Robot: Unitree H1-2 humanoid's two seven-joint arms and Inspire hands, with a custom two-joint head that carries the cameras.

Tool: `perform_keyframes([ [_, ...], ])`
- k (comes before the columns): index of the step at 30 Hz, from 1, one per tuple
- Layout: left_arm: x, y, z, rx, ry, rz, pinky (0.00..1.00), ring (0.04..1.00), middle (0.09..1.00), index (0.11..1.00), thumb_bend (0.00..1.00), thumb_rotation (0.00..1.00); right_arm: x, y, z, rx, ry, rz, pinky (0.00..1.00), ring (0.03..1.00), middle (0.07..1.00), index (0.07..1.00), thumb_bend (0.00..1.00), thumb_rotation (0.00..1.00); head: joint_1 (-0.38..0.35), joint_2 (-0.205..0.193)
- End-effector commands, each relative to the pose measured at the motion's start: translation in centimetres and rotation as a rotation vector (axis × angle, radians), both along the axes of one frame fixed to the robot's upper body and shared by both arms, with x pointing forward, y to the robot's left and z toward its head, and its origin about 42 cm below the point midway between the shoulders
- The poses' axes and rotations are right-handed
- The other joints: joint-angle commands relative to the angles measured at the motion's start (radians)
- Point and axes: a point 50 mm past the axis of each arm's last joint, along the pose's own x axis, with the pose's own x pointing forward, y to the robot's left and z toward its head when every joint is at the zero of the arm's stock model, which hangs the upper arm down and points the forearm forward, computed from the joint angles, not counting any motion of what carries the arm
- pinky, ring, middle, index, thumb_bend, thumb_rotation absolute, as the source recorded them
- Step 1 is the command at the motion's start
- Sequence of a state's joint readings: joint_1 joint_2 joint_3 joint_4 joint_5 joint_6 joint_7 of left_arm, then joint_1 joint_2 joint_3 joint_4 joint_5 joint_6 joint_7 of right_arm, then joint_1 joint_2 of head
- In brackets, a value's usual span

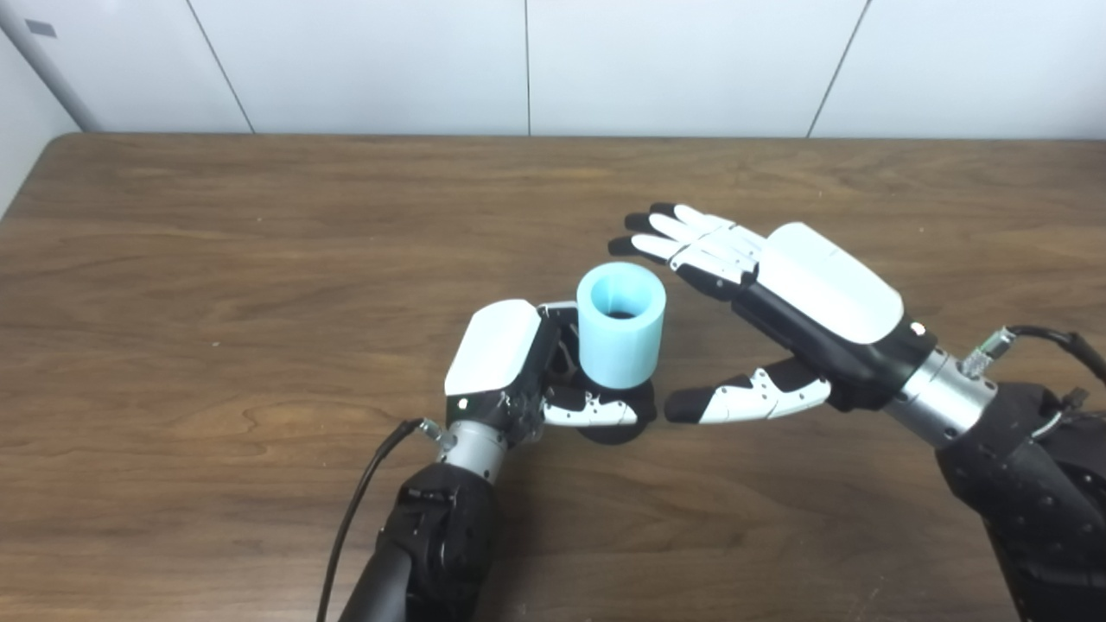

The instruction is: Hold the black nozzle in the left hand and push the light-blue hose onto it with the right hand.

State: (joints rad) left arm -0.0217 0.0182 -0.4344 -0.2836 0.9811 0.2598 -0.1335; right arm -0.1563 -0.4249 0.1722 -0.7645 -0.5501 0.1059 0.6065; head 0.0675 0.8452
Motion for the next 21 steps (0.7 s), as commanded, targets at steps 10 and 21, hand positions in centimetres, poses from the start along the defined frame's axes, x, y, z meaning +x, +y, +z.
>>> perform_keyframes([
  [10,0.2,-0.2,0.2,0.005,0.001,0.003,0.41,0.433,0.455,0.517,0.5,0.0,-0.1,1.1,1.1,-0.01,-0.092,0.052,0.94,0.965,0.95,0.917,0.57,1.0,-0.001,0.001],
  [21,0.2,-0.3,0.1,-0.008,0.001,0.002,0.42,0.443,0.475,0.504,0.5,0.0,0.0,2.7,-0.1,-0.052,-0.103,0.097,0.95,0.962,0.938,0.911,0.59,1.0,-0.003,0.002],
])
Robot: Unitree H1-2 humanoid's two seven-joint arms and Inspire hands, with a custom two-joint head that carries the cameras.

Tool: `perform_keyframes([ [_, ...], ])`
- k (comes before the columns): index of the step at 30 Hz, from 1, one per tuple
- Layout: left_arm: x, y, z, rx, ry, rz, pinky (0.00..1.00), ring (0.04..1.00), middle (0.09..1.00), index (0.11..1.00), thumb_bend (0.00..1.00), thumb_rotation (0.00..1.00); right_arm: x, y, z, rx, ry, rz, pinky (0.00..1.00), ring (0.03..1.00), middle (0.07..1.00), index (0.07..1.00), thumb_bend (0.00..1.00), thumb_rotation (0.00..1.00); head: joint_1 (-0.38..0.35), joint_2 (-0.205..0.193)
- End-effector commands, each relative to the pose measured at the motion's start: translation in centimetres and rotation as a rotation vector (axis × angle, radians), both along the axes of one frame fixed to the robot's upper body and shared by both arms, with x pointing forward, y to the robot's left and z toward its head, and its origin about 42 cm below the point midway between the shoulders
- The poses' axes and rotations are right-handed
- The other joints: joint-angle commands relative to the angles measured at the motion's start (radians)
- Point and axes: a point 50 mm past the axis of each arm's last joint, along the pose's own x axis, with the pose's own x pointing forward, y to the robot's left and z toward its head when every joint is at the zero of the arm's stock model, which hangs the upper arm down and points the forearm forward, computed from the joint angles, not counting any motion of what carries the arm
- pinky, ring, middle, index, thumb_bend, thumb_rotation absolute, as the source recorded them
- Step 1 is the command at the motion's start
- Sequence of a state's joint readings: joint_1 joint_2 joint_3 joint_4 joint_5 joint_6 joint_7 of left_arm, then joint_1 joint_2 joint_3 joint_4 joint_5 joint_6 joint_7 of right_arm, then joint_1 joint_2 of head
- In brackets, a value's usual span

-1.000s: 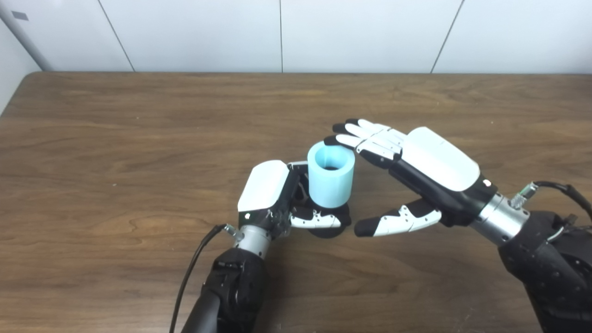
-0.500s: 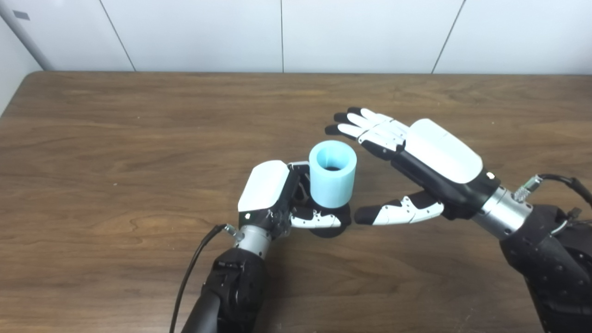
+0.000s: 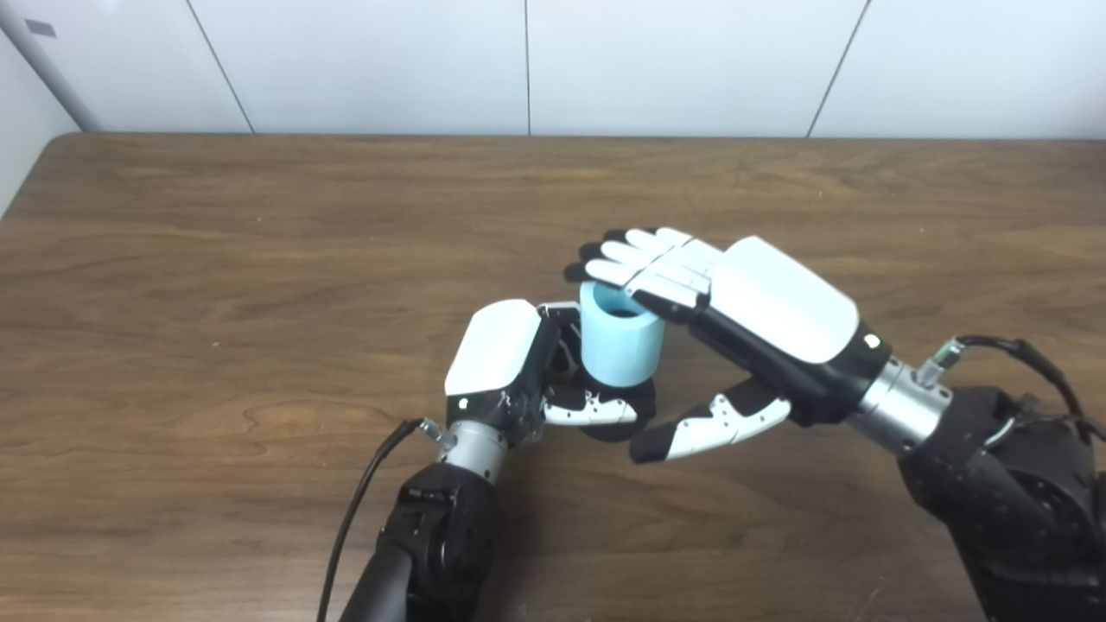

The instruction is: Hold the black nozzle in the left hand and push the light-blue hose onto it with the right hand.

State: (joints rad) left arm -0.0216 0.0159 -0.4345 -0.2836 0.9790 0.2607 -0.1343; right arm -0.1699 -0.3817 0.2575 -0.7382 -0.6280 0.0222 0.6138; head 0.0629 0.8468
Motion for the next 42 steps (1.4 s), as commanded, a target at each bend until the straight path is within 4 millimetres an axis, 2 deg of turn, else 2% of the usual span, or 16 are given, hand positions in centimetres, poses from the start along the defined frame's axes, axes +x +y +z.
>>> perform_keyframes([
  [1,0.2,-0.2,0.1,-0.004,-0.001,0.001,0.42,0.443,0.478,0.503,0.5,0.0,0.1,0.2,0.7,-0.007,-0.063,0.015,0.95,0.966,0.941,0.914,0.59,1.0,0.001,0.001],
  [11,0.2,-0.3,0.1,0.0,0.0,0.001,0.39,0.423,0.451,0.519,0.5,0.0,0.5,0.1,-0.6,-0.032,-0.043,0.005,0.93,0.95,0.925,0.899,0.59,1.0,0.001,-0.002],
  [26,0.1,-0.3,0.3,0.008,-0.008,0.002,0.38,0.418,0.442,0.522,0.5,0.0,0.7,-1.6,-2.8,-0.118,-0.002,-0.025,0.91,0.948,0.91,0.878,0.57,1.0,0.001,0.008],
  [31,0.1,-0.2,0.3,0.017,-0.01,-0.001,0.39,0.42,0.447,0.523,0.5,0.0,0.2,-1.8,-4.2,-0.149,0.054,-0.021,0.96,0.957,0.92,0.884,0.58,1.0,0.001,0.009],
  [42,0.0,-0.2,0.5,0.013,-0.006,0.002,0.4,0.426,0.453,0.511,0.5,0.0,-0.9,-1.7,-8.0,-0.181,0.146,-0.022,0.92,0.954,0.916,0.876,0.59,1.0,0.0,0.013],
])
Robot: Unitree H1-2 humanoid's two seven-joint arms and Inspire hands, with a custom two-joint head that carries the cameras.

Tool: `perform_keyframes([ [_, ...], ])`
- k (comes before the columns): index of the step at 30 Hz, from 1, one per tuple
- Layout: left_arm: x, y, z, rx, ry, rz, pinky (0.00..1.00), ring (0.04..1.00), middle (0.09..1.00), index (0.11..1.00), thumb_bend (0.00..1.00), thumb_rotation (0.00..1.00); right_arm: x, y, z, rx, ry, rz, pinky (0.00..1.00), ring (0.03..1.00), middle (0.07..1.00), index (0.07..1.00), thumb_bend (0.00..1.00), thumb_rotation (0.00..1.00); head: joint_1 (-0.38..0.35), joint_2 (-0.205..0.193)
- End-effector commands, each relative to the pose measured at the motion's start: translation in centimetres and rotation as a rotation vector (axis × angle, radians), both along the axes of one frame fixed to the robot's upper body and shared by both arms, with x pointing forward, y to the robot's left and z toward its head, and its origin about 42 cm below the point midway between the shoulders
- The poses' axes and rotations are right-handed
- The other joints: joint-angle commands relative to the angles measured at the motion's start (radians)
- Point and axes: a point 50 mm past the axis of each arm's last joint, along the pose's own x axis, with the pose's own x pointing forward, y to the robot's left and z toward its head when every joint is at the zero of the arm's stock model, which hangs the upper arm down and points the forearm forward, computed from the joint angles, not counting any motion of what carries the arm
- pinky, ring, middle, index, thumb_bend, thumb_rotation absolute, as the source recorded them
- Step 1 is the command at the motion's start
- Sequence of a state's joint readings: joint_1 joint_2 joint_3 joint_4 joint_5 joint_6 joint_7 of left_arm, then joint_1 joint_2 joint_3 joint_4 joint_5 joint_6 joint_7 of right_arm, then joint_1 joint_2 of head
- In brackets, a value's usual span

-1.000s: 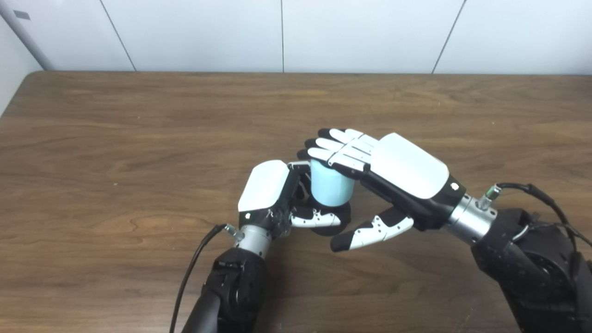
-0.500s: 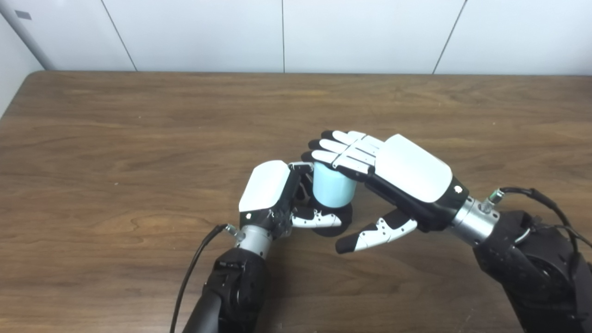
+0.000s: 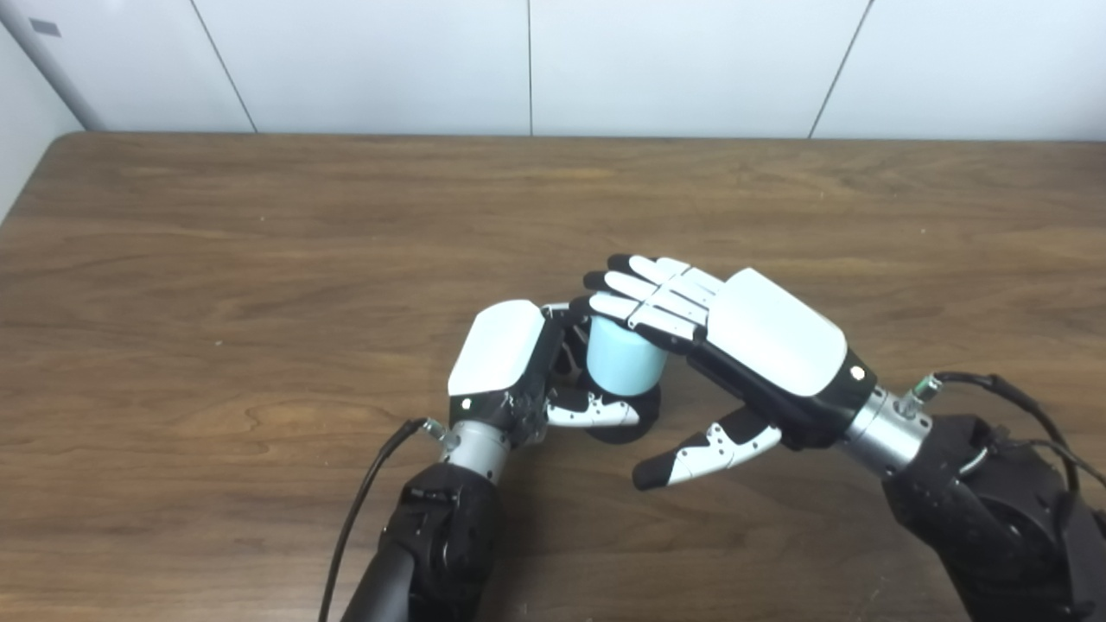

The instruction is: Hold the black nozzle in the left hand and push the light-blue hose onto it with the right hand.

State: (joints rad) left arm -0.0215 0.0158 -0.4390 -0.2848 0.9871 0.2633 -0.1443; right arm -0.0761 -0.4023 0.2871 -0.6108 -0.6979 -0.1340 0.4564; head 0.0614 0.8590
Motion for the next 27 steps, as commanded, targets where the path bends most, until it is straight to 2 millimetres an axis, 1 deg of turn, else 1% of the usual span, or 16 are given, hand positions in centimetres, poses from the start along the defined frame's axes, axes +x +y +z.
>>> perform_keyframes([
  [1,0.1,0.0,0.5,0.003,-0.011,0.008,0.4,0.426,0.452,0.517,0.5,0.0,-0.8,-1.0,-4.1,-0.159,0.16,-0.006,0.92,0.954,0.917,0.879,0.59,1.0,0.001,0.001],
  [3,0.1,0.0,0.5,0.002,-0.012,0.008,0.39,0.421,0.448,0.522,0.5,0.0,-1.0,-1.0,-4.7,-0.172,0.158,-0.007,0.92,0.952,0.917,0.883,0.59,1.0,0.001,0.001],
  [7,0.1,0.0,0.5,0.003,-0.014,0.008,0.38,0.416,0.445,0.524,0.5,0.0,-1.0,-1.0,-5.1,-0.171,0.158,-0.01,0.93,0.949,0.918,0.884,0.59,1.0,0.001,0.001],
  [9,0.1,0.0,0.5,0.006,-0.013,0.007,0.38,0.416,0.444,0.525,0.5,0.0,-0.9,-1.0,-5.0,-0.158,0.161,-0.014,0.94,0.957,0.923,0.886,0.58,1.0,0.001,0.001],
  [11,0.1,0.0,0.4,0.007,-0.014,0.008,0.39,0.418,0.449,0.523,0.5,0.0,-0.7,-1.0,-4.4,-0.138,0.15,-0.017,0.94,0.967,0.93,0.893,0.58,1.0,0.001,0.001],
  [14,0.1,0.0,0.4,0.009,-0.015,0.008,0.39,0.421,0.449,0.525,0.5,0.0,-0.3,-0.9,-2.8,-0.098,0.124,-0.024,0.94,0.965,0.929,0.896,0.59,1.0,0.001,0.001],
  [16,0.1,0.0,0.4,0.005,-0.016,0.007,0.39,0.42,0.445,0.526,0.5,0.0,0.1,-0.9,-1.2,-0.052,0.088,-0.019,0.95,0.971,0.936,0.911,0.59,1.0,-0.001,0.0],
  [19,0.1,0.0,0.3,-0.004,-0.014,0.009,0.37,0.414,0.434,0.525,0.5,0.0,0.5,-0.9,0.9,0.028,0.04,-0.019,0.97,0.976,0.939,0.907,0.57,1.0,-0.001,-0.002],
  [22,0.1,-0.1,0.2,-0.01,-0.013,0.011,0.39,0.42,0.446,0.503,0.5,0.0,0.7,-1.0,3.0,0.108,0.031,-0.033,0.96,0.981,0.955,0.928,0.58,1.0,-0.002,-0.004],
  [23,0.2,-0.2,0.2,-0.011,-0.013,0.012,0.39,0.419,0.442,0.502,0.5,0.0,0.8,-1.1,3.7,0.147,0.035,-0.036,0.96,0.98,0.956,0.931,0.56,1.0,-0.002,-0.004],
  [25,0.2,-0.2,0.2,-0.011,-0.016,0.008,0.38,0.419,0.437,0.519,0.5,0.0,0.9,-1.4,4.7,0.217,0.05,-0.048,0.95,0.981,0.959,0.932,0.56,1.0,-0.002,-0.005],
  [27,0.2,-0.3,0.1,-0.014,-0.016,0.008,0.37,0.418,0.431,0.521,0.5,0.0,0.9,-1.6,5.4,0.285,0.056,-0.061,0.94,0.972,0.951,0.923,0.54,1.0,-0.002,-0.005],
])
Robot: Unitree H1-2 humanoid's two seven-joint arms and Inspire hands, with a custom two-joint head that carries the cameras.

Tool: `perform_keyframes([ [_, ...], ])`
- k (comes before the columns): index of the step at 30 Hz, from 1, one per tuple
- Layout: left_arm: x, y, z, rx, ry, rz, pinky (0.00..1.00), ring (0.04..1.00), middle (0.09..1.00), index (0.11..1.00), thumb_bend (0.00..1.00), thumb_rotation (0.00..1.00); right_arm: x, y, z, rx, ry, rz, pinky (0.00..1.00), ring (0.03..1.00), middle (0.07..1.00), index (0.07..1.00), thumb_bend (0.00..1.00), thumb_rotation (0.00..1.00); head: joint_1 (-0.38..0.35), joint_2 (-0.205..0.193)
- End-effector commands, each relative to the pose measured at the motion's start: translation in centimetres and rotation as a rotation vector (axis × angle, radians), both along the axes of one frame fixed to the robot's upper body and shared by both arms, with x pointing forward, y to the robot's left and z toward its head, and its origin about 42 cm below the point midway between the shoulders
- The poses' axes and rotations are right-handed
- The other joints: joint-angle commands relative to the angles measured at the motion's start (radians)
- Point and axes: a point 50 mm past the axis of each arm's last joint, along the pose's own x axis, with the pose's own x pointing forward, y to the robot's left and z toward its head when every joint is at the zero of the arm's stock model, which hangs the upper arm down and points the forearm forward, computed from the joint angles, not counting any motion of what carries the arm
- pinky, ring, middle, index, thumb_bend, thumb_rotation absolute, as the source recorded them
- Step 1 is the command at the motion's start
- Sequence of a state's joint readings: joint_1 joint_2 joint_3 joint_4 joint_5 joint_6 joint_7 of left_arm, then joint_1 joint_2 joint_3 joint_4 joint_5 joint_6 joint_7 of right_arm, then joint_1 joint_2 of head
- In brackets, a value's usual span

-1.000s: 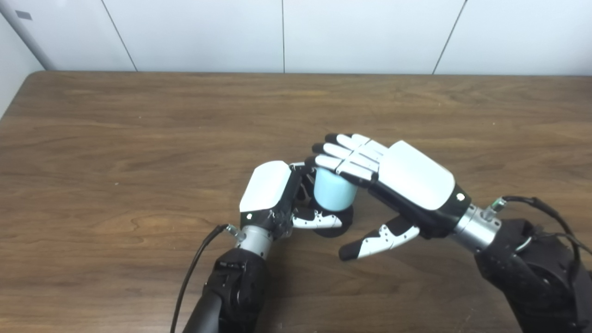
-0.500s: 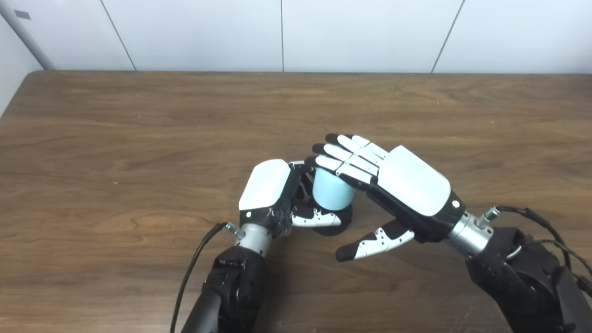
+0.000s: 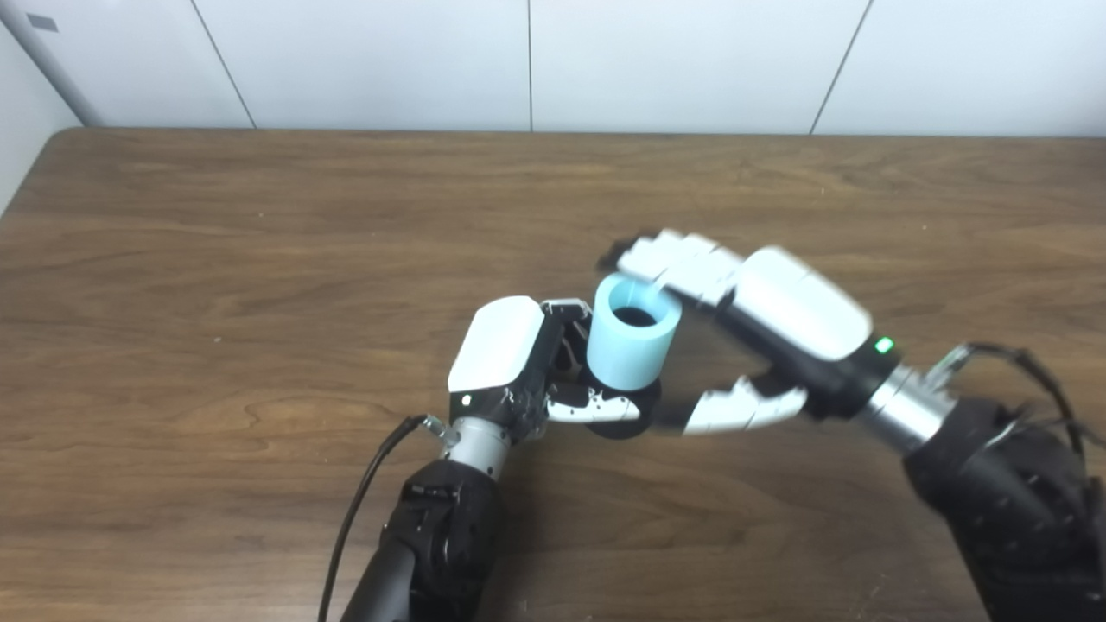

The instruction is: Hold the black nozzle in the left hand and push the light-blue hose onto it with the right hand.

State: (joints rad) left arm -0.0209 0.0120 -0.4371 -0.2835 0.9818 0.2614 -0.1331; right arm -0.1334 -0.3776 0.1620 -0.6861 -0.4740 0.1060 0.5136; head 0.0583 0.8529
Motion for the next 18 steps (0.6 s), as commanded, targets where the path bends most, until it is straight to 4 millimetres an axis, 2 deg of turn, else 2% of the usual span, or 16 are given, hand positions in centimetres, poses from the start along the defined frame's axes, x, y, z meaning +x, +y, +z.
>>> perform_keyframes([
  [1,0.2,-0.2,0.1,-0.005,-0.01,0.002,0.37,0.418,0.429,0.521,0.5,0.0,-0.4,0.1,2.1,0.092,-0.065,0.015,0.93,0.967,0.946,0.919,0.52,1.0,0.002,0.001],
  [6,0.2,-0.2,0.0,-0.006,-0.005,0.006,0.37,0.421,0.431,0.522,0.5,0.0,-0.3,-0.8,2.3,0.163,-0.067,-0.02,0.9,0.961,0.953,0.933,0.44,1.0,0.002,0.001],
  [9,0.2,-0.3,0.0,-0.005,-0.007,0.006,0.38,0.419,0.439,0.523,0.5,0.0,-0.3,-1.1,2.1,0.184,-0.057,-0.04,0.89,0.961,0.954,0.932,0.44,1.0,0.002,0.001],
  [14,0.3,-0.1,-0.1,-0.004,-0.012,0.004,0.39,0.42,0.446,0.522,0.5,0.0,0.0,-1.5,1.2,0.241,0.015,-0.085,0.89,0.951,0.941,0.928,0.51,1.0,0.006,-0.001],
  [18,0.2,0.1,-0.1,-0.004,-0.016,0.007,0.37,0.416,0.436,0.521,0.5,0.0,0.1,-1.6,-0.1,0.328,0.109,-0.131,0.81,0.902,0.938,0.92,0.54,1.0,0.014,-0.008],
])
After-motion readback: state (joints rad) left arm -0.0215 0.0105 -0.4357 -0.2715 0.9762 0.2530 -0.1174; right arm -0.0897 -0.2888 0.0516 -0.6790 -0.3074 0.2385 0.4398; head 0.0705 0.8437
